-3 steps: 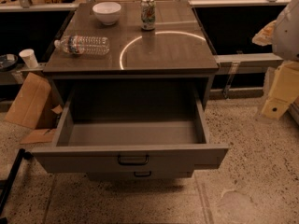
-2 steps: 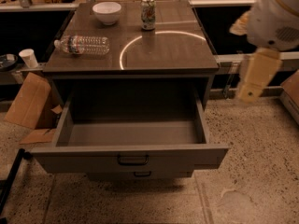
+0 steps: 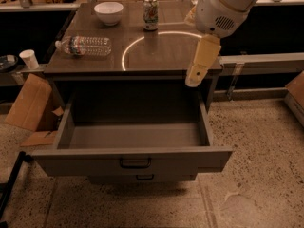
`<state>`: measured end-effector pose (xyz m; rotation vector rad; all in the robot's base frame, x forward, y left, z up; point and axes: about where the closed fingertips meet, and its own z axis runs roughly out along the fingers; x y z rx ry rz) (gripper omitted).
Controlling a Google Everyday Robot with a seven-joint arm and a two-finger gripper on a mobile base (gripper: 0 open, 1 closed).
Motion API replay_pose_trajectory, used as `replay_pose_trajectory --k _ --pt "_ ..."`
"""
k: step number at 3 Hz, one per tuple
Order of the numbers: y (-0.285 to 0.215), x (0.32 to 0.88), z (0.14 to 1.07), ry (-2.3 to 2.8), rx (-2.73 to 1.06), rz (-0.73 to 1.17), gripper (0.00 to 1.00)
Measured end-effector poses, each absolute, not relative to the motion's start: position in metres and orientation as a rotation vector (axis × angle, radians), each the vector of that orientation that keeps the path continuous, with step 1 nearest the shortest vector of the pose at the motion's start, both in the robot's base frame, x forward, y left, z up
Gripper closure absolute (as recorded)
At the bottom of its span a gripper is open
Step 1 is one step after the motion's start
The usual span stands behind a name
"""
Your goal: Place water bottle into top drawer
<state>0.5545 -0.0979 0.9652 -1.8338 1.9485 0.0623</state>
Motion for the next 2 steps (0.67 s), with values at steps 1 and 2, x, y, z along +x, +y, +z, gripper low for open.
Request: replay_pose_trajectory --k 1,2 --pt "-0.092 0.561 0.963 1.940 -1.839 0.059 0.00" --pt "-0.072 0.599 0.959 1.887 -1.861 0.046 0.00"
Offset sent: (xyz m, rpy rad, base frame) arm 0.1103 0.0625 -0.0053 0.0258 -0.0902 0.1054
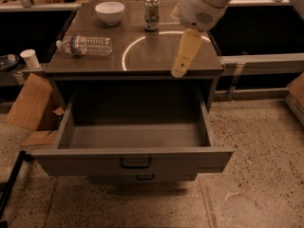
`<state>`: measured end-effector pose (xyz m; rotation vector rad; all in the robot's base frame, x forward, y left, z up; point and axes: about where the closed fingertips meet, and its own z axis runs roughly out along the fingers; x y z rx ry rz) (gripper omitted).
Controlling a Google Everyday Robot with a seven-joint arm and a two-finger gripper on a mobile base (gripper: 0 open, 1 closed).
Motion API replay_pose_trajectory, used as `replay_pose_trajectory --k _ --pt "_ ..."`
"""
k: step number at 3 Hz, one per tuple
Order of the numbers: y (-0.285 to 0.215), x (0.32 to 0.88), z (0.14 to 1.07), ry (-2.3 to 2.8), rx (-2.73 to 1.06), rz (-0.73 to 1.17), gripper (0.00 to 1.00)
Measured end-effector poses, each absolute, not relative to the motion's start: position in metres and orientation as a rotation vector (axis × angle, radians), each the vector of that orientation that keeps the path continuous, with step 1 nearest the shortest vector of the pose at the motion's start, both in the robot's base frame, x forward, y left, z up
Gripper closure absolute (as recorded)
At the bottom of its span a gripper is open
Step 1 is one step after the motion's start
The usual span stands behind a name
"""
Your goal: Place water bottle into top drawer
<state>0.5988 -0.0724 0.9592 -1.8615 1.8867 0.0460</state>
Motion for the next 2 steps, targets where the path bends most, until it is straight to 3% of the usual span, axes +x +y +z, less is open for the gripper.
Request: replay_pose_trajectory --k 2 --pt "-0.010 0.686 0.945 1.841 -1.828 0.077 0.00"
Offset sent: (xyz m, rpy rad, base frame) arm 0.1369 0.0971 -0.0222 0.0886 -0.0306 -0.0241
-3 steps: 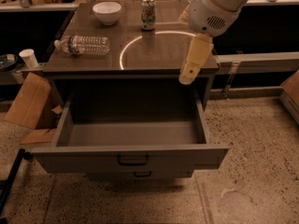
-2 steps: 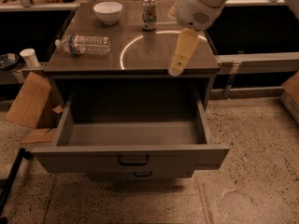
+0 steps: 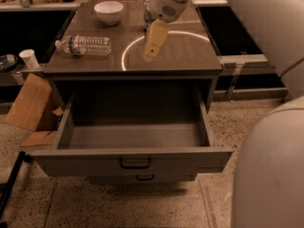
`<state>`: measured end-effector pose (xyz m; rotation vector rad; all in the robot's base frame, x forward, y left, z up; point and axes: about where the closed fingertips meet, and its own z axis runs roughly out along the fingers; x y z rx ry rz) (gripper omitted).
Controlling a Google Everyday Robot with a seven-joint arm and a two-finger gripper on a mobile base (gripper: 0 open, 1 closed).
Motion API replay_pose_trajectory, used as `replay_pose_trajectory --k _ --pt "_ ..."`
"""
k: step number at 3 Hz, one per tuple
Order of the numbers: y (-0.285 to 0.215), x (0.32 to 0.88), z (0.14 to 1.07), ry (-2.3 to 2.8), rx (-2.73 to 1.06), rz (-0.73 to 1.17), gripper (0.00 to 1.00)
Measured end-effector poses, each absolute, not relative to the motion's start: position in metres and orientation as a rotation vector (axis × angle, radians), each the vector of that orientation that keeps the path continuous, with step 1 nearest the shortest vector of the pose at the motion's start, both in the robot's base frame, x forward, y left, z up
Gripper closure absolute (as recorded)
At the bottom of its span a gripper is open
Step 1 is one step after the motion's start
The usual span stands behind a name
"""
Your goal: Place water bottle into top drawer
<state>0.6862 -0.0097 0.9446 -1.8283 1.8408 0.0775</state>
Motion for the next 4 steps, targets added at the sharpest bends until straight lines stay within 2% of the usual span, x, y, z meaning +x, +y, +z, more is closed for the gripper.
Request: replay_pose_trajectory --k 1,3,4 --pt "0.016 0.720 0.921 1.864 -1.746 0.155 0.00" --pt "0.026 0.727 0.914 1.854 -1.765 0.163 0.00" --pt "0.054 0.745 0.907 1.799 -1.787 0.183 0.00"
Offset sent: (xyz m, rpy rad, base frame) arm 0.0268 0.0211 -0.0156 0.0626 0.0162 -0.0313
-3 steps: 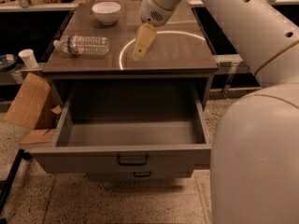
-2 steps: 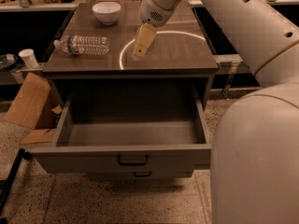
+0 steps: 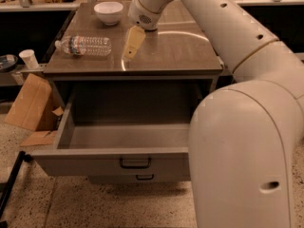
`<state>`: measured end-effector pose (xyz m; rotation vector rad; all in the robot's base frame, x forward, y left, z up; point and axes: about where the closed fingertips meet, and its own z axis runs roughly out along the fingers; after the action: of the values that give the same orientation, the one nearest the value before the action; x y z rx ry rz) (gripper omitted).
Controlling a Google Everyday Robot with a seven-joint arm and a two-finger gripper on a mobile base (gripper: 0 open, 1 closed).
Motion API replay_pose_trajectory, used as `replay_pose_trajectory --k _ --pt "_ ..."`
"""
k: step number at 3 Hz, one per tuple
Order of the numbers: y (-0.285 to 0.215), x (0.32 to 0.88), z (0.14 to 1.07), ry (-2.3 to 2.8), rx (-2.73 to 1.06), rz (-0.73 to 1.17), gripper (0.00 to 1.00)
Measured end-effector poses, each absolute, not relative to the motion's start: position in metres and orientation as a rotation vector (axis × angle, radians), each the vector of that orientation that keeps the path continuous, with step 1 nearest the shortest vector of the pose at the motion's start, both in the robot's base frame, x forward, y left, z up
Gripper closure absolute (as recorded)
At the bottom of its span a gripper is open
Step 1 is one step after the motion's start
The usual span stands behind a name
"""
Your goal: Place water bottle into top drawer
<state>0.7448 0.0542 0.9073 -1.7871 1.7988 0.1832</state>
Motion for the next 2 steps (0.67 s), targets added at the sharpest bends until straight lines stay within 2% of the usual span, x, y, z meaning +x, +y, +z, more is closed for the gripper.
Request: replay_pose_trajectory --k 2 --pt "0.117 0.772 0.899 1.692 -1.760 0.281 0.00"
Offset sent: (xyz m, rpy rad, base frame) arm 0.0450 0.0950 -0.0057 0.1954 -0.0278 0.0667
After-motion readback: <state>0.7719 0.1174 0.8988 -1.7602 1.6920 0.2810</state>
